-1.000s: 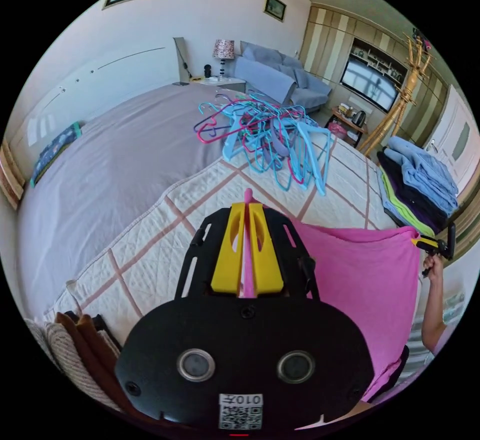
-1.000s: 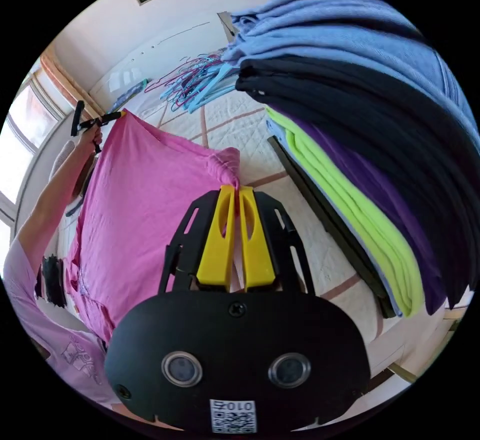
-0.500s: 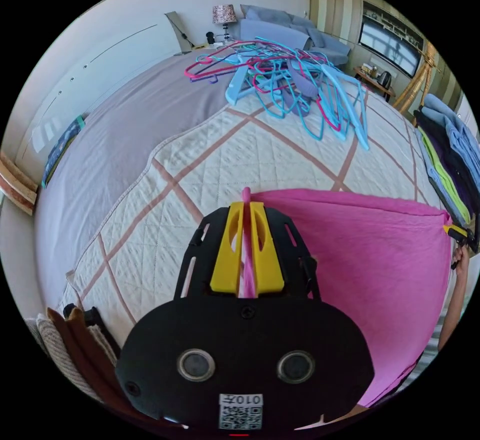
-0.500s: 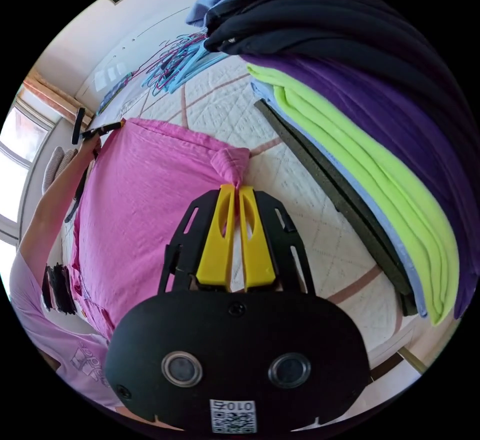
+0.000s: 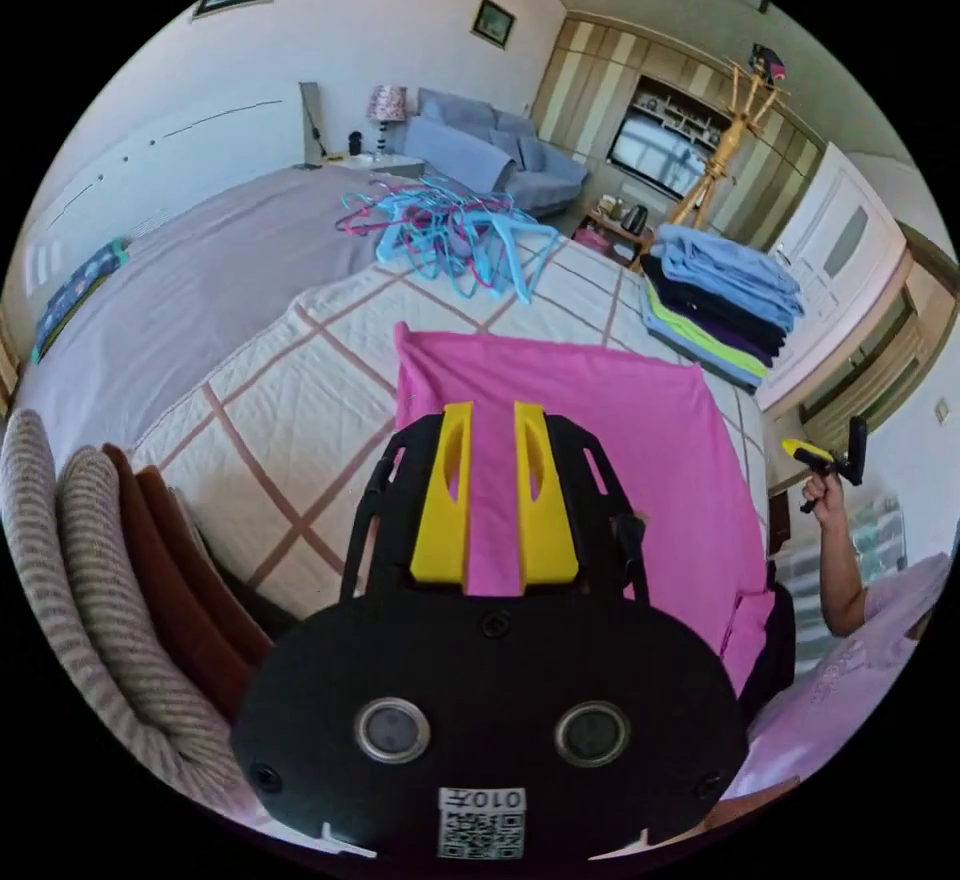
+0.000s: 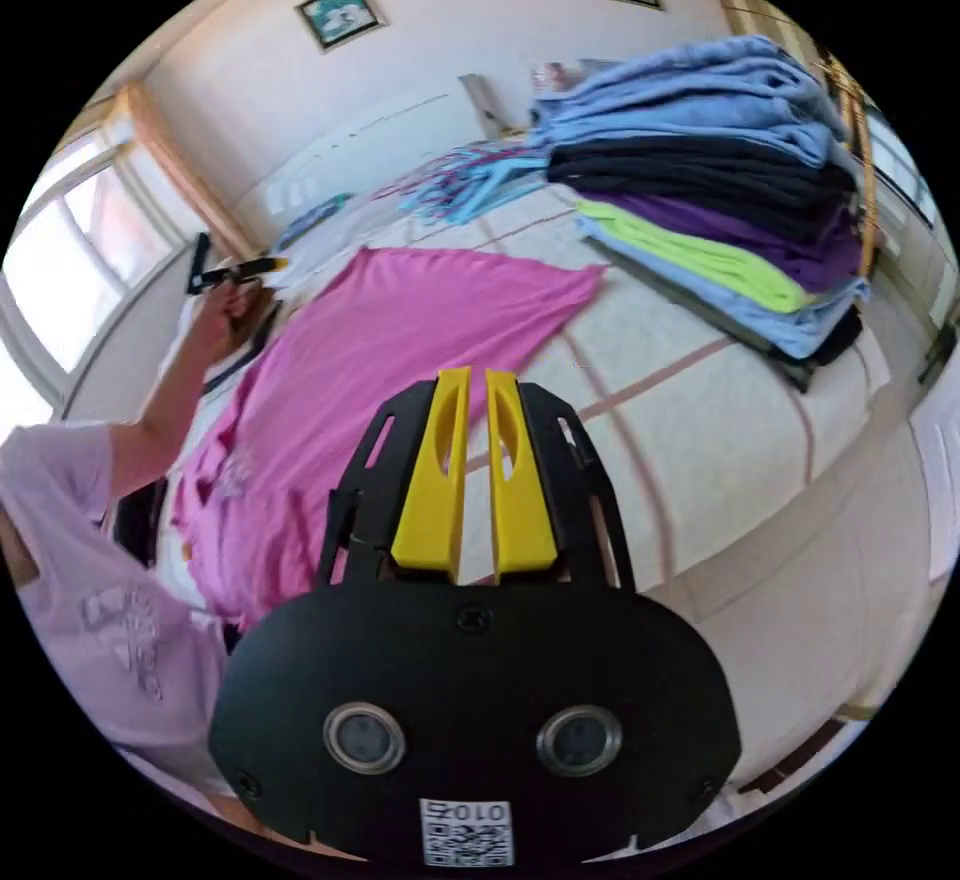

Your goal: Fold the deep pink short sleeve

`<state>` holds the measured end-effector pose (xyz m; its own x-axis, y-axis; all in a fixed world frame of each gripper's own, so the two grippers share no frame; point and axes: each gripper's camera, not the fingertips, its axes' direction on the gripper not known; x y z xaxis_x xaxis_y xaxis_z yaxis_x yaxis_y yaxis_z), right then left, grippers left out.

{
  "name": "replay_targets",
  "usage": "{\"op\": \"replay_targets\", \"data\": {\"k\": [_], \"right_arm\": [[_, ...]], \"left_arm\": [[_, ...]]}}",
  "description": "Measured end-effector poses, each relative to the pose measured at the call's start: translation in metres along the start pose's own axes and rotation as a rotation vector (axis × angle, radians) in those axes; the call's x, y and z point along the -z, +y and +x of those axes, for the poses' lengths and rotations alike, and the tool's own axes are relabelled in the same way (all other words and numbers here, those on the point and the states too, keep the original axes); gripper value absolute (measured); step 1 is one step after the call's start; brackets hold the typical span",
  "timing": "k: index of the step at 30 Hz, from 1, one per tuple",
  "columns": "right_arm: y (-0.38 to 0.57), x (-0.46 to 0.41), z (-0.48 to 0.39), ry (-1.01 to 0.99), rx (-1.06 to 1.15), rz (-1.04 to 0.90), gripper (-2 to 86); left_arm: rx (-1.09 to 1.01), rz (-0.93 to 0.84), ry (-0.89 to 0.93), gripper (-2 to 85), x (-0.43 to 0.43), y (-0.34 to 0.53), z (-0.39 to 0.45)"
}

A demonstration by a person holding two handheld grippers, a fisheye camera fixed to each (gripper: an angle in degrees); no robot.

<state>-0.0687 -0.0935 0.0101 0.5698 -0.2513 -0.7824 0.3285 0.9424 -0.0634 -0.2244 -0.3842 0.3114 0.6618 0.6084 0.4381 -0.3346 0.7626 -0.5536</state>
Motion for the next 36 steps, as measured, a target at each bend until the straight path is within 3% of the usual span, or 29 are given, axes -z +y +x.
{"op": "replay_targets", "data": {"k": [4, 5, 8, 9, 10, 12, 14, 19, 25, 30, 33, 36], "right_arm": [[0.048, -0.078, -0.068, -0.012, 0.099, -0.125, 3.5], [0.054, -0.105, -0.066, 0.015, 0.092, -0.172, 3.5], [0.058, -0.141, -0.051, 0.096, 0.047, -0.256, 3.6], [0.058, -0.135, -0.053, 0.118, 0.035, -0.232, 3.7], [0.061, -0.116, -0.064, 0.170, 0.053, -0.137, 4.0], [0.074, -0.088, -0.089, 0.240, 0.104, 0.008, 4.6], [0.104, -0.086, -0.126, 0.308, 0.215, 0.047, 5.6], [0.185, -0.154, -0.198, 0.244, 0.447, -0.106, 7.1], [0.261, -0.240, -0.251, 0.162, 0.658, -0.214, 7.3], [0.276, -0.289, -0.257, 0.090, 0.728, -0.309, 7.7], [0.275, -0.301, -0.244, 0.060, 0.705, -0.284, 8.0], [0.273, -0.311, -0.229, 0.048, 0.676, -0.283, 8.2]], "left_arm": [[-0.026, -0.244, -0.065, 5.0, -0.047, 0.071, 0.017], [-0.032, -0.225, -0.064, 4.9, -0.050, 0.078, 0.015], [0.073, -0.040, 0.038, 4.0, -0.014, 0.103, -0.002], [0.094, 0.111, 0.033, 3.8, 0.027, 0.114, 0.003], [0.052, 0.269, -0.008, 3.7, 0.076, 0.127, 0.021], [-0.054, 0.374, -0.101, 3.4, 0.140, 0.149, 0.055], [-0.171, 0.346, -0.143, 3.3, 0.187, 0.175, 0.087], [-0.379, 0.160, -0.003, 3.4, 0.242, 0.302, 0.160], [-0.282, 0.062, 0.075, 2.6, 0.253, 0.432, 0.209], [-0.252, -0.185, 0.317, 2.2, 0.230, 0.473, 0.243], [-0.177, -0.200, 0.405, 2.9, 0.208, 0.492, 0.259], [-0.165, -0.248, 0.345, 3.2, 0.186, 0.500, 0.284]]}}
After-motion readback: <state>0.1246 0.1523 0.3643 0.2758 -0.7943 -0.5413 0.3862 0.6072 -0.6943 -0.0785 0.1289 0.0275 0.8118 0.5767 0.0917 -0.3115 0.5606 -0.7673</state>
